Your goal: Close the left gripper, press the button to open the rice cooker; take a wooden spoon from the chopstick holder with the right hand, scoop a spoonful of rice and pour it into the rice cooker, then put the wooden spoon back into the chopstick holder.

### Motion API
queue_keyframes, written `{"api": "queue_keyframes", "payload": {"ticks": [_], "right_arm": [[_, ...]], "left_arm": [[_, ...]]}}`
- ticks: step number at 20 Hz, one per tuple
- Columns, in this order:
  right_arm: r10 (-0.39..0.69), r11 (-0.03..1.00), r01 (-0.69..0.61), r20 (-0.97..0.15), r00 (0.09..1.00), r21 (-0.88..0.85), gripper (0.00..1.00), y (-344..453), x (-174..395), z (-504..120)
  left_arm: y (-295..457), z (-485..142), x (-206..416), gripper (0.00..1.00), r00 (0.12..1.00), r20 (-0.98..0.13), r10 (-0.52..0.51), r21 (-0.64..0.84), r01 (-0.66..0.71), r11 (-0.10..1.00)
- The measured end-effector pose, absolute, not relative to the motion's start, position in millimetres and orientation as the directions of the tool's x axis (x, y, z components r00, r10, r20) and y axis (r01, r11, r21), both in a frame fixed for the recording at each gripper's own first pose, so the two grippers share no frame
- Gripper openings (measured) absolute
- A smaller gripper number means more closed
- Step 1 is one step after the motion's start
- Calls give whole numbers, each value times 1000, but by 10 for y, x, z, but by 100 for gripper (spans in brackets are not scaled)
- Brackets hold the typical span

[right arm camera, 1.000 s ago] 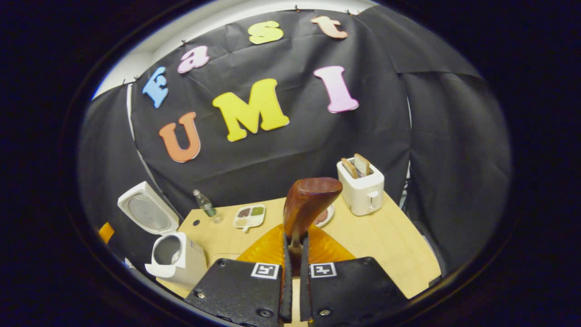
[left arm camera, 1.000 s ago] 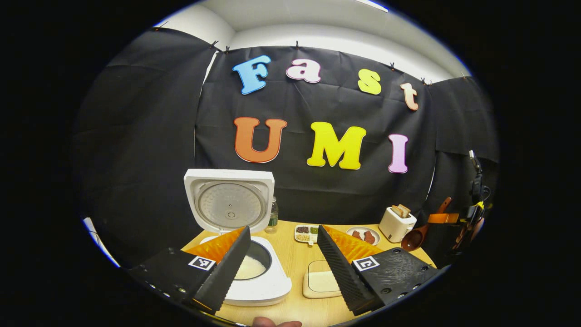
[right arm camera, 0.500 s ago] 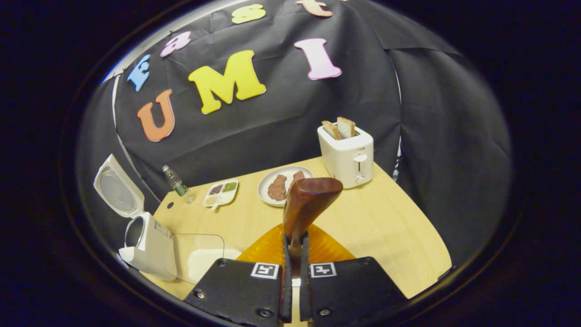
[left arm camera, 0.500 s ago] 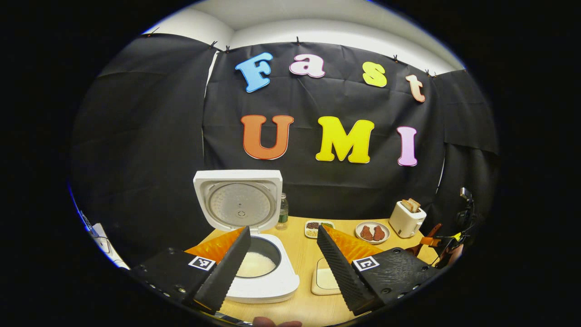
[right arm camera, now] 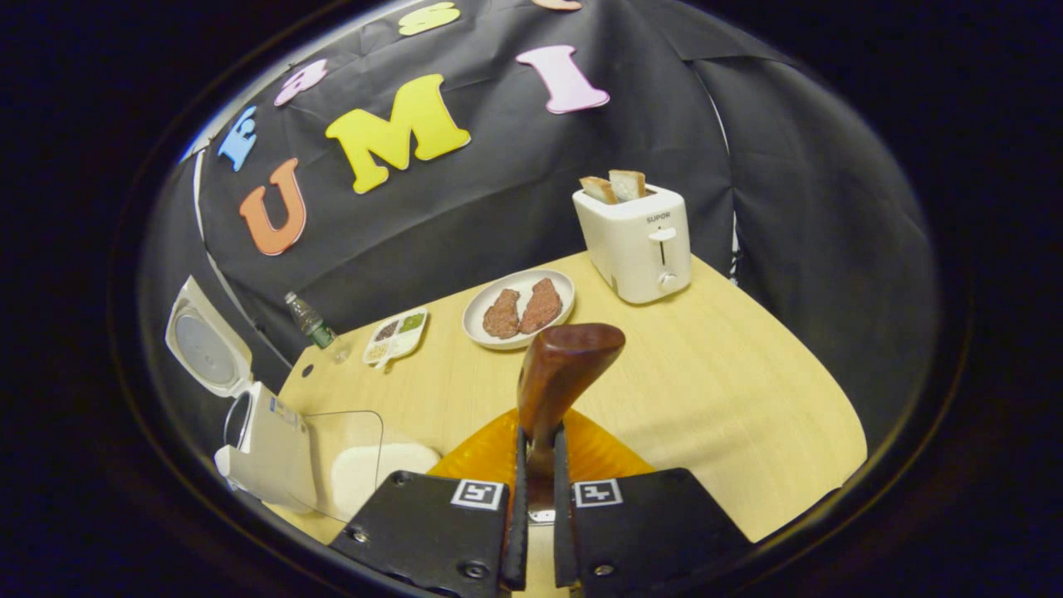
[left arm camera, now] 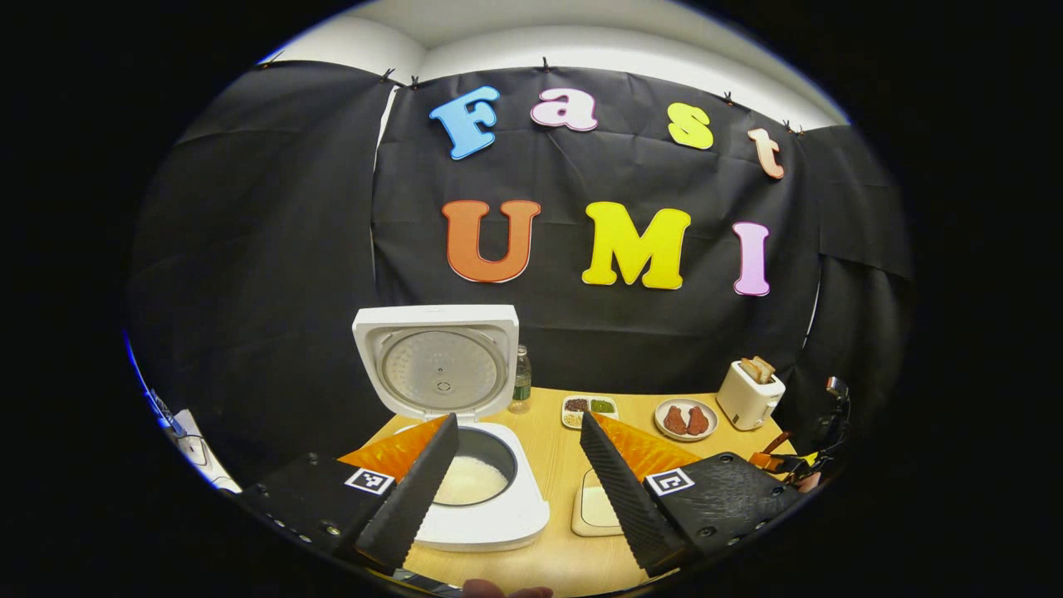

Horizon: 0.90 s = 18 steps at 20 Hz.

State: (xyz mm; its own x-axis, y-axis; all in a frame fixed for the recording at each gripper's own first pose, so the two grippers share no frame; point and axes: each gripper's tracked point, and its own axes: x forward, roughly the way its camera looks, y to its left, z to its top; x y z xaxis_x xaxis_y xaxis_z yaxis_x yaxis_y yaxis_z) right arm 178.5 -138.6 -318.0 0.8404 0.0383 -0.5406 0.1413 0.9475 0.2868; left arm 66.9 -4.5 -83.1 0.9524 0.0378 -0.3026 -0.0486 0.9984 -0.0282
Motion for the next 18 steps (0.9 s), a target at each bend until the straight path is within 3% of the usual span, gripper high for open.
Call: {"api": "queue_keyframes", "payload": {"ticks": [3,4,5,6,10,12,13,14,16,17,18], "right_arm": [[39,948,132,-518,855,289,29,-1348,1732,-3111],[19,952,142,-513,858,273,54,-1407,1733,-3066],[-2,952,155,-502,865,263,69,-1463,1703,-2998],[-20,951,168,-492,870,260,75,-1518,1697,-2923],[-115,944,232,-424,898,234,86,-1817,1550,-2436],[-153,949,241,-371,916,204,85,-1914,1474,-2086],[-166,952,240,-340,926,188,89,-1932,1433,-1901],[-179,957,238,-308,934,166,94,-1954,1383,-1707],[-192,966,227,-243,951,124,95,-1938,1262,-1339],[-193,970,219,-216,957,106,91,-1898,1193,-1191],[-195,972,216,-191,962,93,95,-1859,1122,-1064]], "left_arm": [[-42,-763,741,95,959,-284,23,-37,-35,999],[-34,-751,776,95,960,-280,21,-41,-34,999],[-27,-718,800,95,962,-271,20,-48,-34,998],[-21,-654,827,95,966,-260,14,-61,-31,998],[101,-305,1034,95,982,-187,-5,-83,-11,997],[273,-102,1185,95,988,-153,10,-86,-23,996],[389,-16,1290,95,990,-139,28,-83,-40,996],[539,54,1409,94,988,-140,58,-72,-69,995],[817,40,1623,95,976,-186,111,-55,-123,991],[923,32,1755,95,968,-221,122,-71,-140,988],[1013,12,1900,95,960,-247,130,-85,-156,984]]}}
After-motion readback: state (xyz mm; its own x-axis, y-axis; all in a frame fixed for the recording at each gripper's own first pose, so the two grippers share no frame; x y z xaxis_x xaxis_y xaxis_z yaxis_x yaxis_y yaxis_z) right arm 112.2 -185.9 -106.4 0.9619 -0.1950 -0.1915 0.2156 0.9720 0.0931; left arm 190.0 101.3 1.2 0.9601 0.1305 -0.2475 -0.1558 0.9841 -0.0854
